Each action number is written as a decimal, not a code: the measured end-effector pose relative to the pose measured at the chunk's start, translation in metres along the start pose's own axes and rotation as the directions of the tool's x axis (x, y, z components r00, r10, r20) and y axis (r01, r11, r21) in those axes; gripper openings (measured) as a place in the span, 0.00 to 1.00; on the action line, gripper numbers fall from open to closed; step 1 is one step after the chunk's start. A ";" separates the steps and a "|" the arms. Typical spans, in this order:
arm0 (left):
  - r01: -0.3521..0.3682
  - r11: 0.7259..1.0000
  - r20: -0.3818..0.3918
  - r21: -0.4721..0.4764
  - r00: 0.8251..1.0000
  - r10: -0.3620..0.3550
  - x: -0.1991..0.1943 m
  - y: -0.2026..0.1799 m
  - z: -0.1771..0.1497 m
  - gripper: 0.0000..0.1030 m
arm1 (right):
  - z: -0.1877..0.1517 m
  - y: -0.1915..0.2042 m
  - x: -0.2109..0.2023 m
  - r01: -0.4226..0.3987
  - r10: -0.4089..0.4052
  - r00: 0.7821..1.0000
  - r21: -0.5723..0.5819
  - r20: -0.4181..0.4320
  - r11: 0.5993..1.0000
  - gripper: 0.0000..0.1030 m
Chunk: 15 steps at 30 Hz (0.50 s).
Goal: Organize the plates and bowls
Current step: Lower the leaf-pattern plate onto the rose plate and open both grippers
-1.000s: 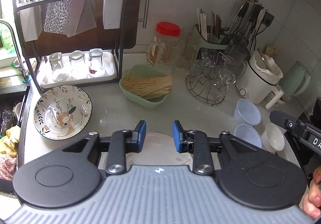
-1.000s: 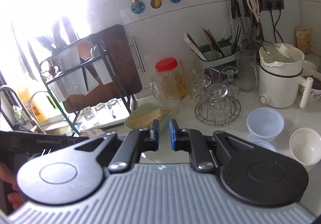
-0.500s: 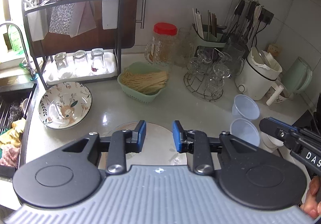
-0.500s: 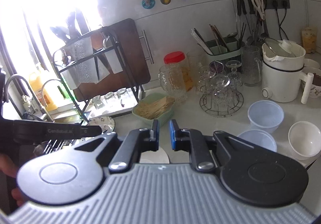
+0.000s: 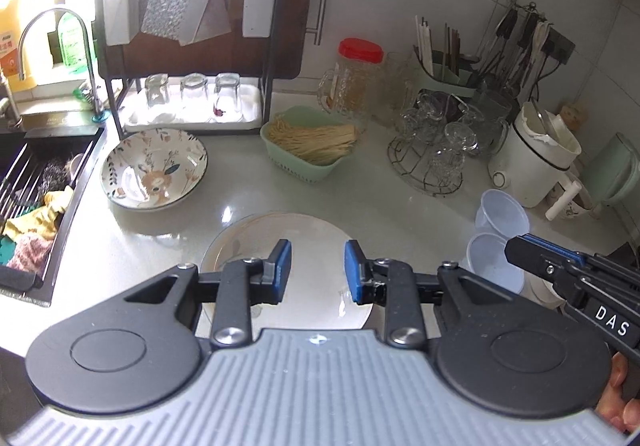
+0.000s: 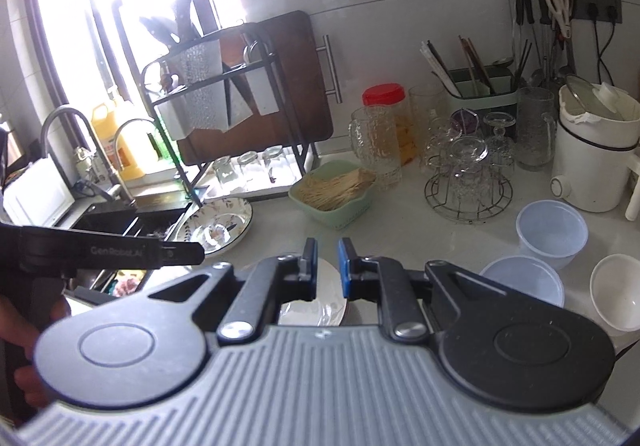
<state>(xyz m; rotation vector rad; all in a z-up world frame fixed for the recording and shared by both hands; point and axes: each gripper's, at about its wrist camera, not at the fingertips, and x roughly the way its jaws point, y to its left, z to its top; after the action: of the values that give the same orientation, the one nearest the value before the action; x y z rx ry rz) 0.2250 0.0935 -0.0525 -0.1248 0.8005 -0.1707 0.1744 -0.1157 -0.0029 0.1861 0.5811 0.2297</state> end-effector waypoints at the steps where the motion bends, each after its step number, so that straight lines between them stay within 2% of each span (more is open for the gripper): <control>1: -0.005 1.000 -0.002 -0.010 1.000 0.005 0.000 0.001 -0.002 0.32 | 0.000 0.000 0.001 -0.009 0.009 1.000 -0.003 -0.006 1.000 0.14; 6: -0.033 0.999 -0.001 -0.038 0.999 0.033 -0.001 0.006 -0.003 0.32 | 0.000 0.000 0.003 -0.036 0.036 0.999 -0.021 -0.018 0.999 0.14; 10: -0.057 0.997 0.011 -0.046 0.998 0.058 -0.004 0.006 0.001 0.38 | 0.001 -0.002 0.005 -0.042 0.041 0.999 -0.022 -0.027 0.999 0.14; 15: -0.085 0.995 0.016 -0.056 0.996 0.086 -0.004 0.009 0.006 0.40 | 0.001 -0.004 0.011 -0.066 0.065 0.997 -0.023 -0.041 0.998 0.14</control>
<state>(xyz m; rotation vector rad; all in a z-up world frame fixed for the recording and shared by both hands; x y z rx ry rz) 0.2272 0.1032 -0.0469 -0.1435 0.7905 -0.0666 0.1842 -0.1164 -0.0081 0.1770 0.6126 0.3043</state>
